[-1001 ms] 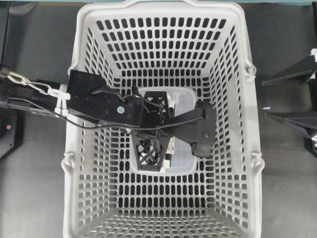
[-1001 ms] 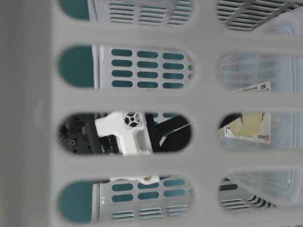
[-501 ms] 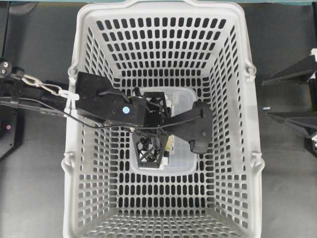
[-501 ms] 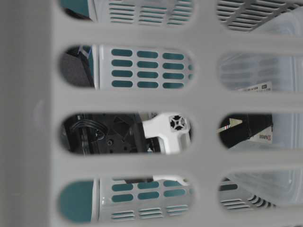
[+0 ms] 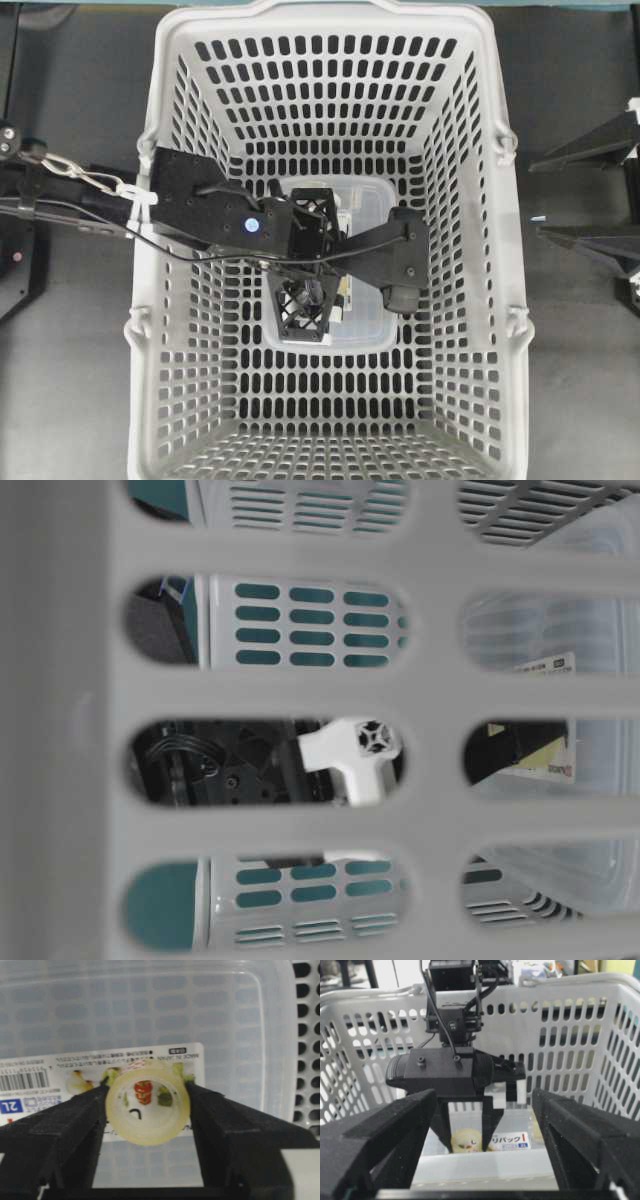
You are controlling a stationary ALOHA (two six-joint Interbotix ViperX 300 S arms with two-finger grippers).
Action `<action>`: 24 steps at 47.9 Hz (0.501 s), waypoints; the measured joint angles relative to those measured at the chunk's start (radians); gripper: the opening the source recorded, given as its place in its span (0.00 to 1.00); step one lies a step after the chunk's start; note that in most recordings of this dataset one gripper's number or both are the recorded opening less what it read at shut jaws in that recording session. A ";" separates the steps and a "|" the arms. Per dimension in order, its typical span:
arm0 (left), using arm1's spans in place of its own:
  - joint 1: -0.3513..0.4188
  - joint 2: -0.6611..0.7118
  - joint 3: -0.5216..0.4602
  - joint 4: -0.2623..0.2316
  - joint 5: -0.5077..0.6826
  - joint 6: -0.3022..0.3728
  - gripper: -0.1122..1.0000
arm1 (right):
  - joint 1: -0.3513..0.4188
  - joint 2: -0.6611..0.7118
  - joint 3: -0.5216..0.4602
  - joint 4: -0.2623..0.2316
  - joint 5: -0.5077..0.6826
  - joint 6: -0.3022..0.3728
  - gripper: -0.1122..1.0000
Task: Pick up the cellophane tape from the shopping basket with the left arm.
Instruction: 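Lower the left gripper and close its fingers around the tape roll, then lift the gripped tape roll upward out of the container with the left gripper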
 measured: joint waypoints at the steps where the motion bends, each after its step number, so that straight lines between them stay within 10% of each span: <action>1: 0.002 -0.003 -0.002 0.000 0.002 0.000 0.55 | 0.000 0.000 0.000 0.000 0.000 0.000 0.77; 24: 0.000 -0.091 -0.382 0.000 0.399 0.000 0.55 | 0.000 -0.006 0.000 0.000 -0.008 0.000 0.77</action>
